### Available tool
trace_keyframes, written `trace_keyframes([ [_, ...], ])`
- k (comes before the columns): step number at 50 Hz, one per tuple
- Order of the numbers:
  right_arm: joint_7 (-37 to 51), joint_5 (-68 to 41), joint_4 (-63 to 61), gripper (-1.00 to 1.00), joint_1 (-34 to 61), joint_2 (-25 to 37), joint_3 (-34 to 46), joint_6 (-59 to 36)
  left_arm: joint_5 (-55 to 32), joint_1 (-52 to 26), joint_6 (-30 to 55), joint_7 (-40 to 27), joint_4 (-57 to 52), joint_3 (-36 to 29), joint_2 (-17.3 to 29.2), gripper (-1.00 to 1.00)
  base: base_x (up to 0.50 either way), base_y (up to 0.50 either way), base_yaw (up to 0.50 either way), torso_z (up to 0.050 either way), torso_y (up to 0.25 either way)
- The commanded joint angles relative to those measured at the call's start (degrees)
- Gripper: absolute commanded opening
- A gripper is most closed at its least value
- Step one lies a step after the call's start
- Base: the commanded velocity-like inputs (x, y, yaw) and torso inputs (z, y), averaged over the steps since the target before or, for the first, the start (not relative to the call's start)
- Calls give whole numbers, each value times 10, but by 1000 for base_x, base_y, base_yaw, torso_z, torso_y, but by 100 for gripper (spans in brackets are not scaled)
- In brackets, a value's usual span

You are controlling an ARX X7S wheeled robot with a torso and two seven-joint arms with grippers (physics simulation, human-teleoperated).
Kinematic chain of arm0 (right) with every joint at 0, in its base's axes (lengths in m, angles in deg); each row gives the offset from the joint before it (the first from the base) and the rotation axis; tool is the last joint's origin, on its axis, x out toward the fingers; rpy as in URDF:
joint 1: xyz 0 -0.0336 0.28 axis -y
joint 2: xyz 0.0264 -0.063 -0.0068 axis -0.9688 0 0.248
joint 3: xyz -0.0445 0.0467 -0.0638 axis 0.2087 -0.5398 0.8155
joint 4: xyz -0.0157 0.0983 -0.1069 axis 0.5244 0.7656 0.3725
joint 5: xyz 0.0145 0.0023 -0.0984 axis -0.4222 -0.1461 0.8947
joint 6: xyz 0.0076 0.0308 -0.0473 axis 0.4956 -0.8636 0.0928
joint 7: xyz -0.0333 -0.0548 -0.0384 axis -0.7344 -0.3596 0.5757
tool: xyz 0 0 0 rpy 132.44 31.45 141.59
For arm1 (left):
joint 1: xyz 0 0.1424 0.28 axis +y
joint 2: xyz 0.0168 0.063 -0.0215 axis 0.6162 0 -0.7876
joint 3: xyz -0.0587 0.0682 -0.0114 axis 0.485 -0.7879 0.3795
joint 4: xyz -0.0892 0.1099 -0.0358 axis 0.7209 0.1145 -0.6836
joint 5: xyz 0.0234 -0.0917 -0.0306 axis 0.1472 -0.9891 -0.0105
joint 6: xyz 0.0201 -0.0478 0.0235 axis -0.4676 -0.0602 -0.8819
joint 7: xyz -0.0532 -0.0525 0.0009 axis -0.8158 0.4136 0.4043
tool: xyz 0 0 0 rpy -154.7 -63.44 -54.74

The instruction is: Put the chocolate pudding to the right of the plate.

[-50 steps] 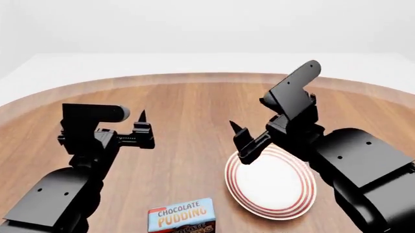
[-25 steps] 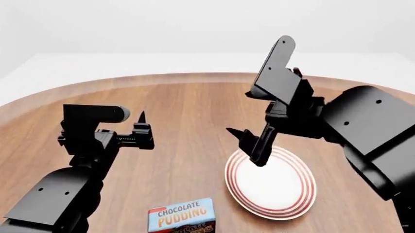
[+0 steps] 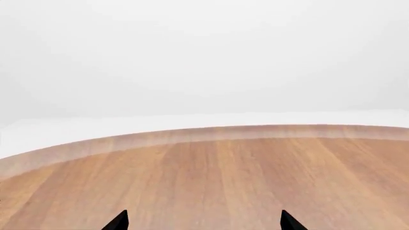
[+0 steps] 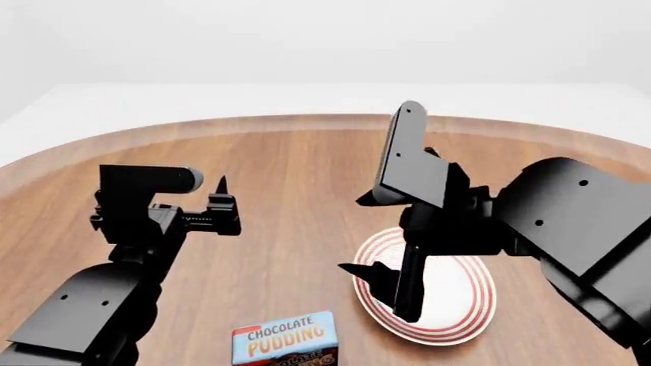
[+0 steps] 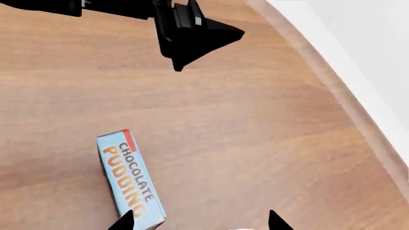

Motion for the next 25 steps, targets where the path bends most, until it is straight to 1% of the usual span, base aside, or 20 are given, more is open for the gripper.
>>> trace_keyframes([
  [1, -6, -37, -35, 100, -17, -7, -8, -23, -2, -1, 0, -3, 2, 0, 3, 100, 0, 0, 0, 0, 0],
  [6, -4, -42, -41, 100, -25, -8, -8, -23, -2, 0, -5, -2, 7, -2, 2, 100, 0, 0, 0, 0, 0],
  [11, -5, -29, -26, 100, -29, -6, 11, -7, -4, -1, -2, -4, 4, -2, 4, 100, 0, 0, 0, 0, 0],
  [25, -11, 21, 57, 100, -39, -14, 73, 49, -6, 0, -5, -6, 7, -3, 6, 100, 0, 0, 0, 0, 0],
])
